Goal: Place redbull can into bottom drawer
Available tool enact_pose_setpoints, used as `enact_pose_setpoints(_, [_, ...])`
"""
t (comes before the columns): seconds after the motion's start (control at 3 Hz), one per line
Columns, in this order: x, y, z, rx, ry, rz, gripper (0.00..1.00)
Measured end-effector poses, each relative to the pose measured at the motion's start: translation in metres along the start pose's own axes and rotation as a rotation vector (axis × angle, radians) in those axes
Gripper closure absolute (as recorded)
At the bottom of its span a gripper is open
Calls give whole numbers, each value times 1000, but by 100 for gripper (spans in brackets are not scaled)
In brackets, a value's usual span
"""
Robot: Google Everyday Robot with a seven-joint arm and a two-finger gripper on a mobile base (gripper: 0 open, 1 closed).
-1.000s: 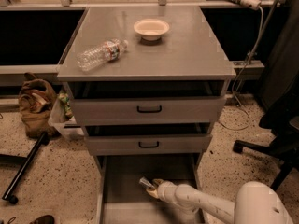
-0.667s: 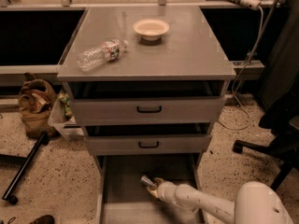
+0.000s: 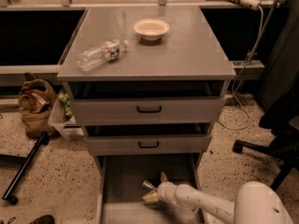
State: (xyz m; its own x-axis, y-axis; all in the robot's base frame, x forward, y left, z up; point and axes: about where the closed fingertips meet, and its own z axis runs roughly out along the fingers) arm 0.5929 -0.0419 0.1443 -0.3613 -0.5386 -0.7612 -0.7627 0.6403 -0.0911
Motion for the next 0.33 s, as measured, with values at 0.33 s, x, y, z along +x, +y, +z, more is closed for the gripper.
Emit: enact_pose_setpoints(0.33, [0,0,0,0,0,0,0])
